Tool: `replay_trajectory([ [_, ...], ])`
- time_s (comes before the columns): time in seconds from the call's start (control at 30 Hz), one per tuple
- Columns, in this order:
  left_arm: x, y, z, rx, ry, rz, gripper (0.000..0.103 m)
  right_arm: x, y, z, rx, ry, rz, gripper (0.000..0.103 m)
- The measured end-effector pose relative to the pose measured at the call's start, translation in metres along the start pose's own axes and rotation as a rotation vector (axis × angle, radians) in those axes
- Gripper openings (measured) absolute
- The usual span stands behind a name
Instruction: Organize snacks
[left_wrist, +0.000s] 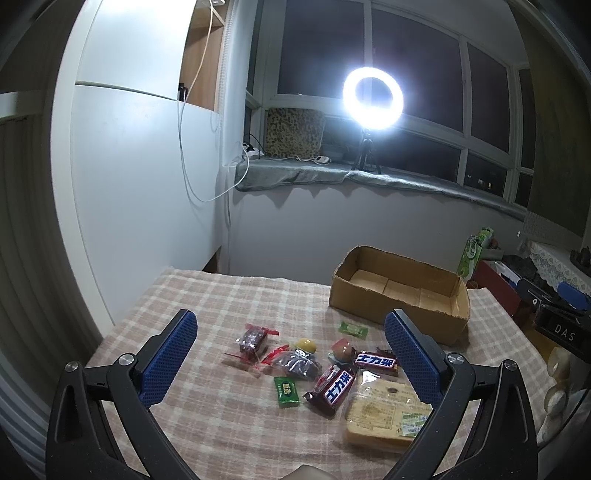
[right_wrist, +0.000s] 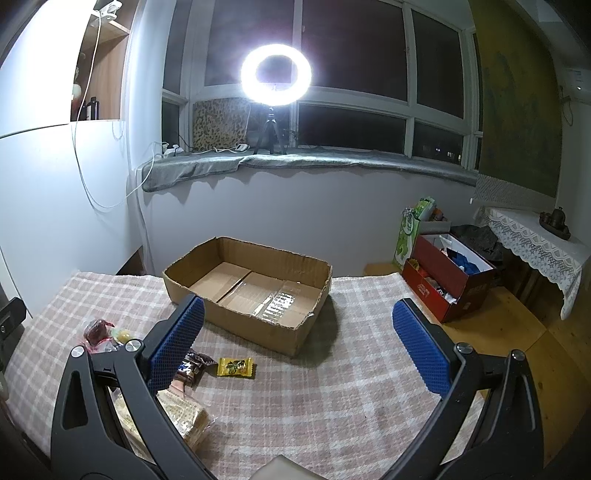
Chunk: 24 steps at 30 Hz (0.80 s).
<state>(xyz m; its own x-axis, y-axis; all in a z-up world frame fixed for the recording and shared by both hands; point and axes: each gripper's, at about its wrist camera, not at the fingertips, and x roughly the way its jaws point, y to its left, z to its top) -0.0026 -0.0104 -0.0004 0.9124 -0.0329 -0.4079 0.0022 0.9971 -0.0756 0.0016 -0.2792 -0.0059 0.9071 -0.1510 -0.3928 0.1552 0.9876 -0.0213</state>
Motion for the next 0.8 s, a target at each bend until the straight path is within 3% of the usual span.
replay_trajectory([
  [0.8,0.0004,0.0013,-0.0018,0.002,0.011,-0.010,0.101,0.0033,-0.0023,-0.0026,0.005,0.011,0.001,0.103],
])
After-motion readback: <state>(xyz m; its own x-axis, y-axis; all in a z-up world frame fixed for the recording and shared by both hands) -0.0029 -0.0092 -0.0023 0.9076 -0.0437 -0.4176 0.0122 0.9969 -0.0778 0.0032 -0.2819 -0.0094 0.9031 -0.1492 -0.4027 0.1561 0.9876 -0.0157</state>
